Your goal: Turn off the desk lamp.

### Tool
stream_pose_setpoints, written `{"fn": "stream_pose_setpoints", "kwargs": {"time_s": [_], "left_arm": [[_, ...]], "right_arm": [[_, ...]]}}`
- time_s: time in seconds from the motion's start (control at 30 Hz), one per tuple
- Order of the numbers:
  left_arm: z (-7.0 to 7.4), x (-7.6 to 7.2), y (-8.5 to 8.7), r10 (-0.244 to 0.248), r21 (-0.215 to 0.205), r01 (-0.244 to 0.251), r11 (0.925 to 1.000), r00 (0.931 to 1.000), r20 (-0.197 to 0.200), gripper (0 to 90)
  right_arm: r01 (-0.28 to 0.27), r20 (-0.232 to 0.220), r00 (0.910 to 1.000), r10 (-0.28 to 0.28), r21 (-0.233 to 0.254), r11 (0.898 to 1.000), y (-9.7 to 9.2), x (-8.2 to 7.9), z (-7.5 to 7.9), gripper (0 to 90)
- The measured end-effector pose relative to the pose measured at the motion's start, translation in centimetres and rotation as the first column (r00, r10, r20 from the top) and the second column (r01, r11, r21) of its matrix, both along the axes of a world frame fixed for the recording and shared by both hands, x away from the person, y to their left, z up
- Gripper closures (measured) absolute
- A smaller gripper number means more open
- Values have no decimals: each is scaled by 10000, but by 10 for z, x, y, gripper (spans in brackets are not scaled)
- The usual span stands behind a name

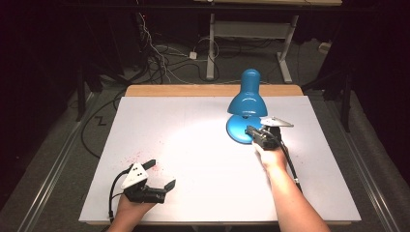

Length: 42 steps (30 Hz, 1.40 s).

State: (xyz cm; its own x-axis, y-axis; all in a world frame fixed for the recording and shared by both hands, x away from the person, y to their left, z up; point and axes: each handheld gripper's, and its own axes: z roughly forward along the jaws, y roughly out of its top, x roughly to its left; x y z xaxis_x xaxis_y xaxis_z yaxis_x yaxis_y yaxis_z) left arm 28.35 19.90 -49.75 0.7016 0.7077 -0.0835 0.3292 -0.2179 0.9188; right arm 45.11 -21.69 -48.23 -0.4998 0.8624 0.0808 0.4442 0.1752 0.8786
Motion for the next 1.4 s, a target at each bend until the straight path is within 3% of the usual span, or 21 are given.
{"fn": "stream_pose_setpoints", "kwargs": {"time_s": [0.87, 1.4], "left_arm": [[0, 0, 0, -23, 42, 23, 10000, 10000, -2, 0], [0, 0, 0, -59, 32, 59, 10000, 10000, -16, 0]], "right_arm": [[-22, 74, 10000, 24, -171, 9999, 2, 0, -1, 900], [166, -112, 9998, -167, -121, 9998, 1, 4, -1, 900]]}}
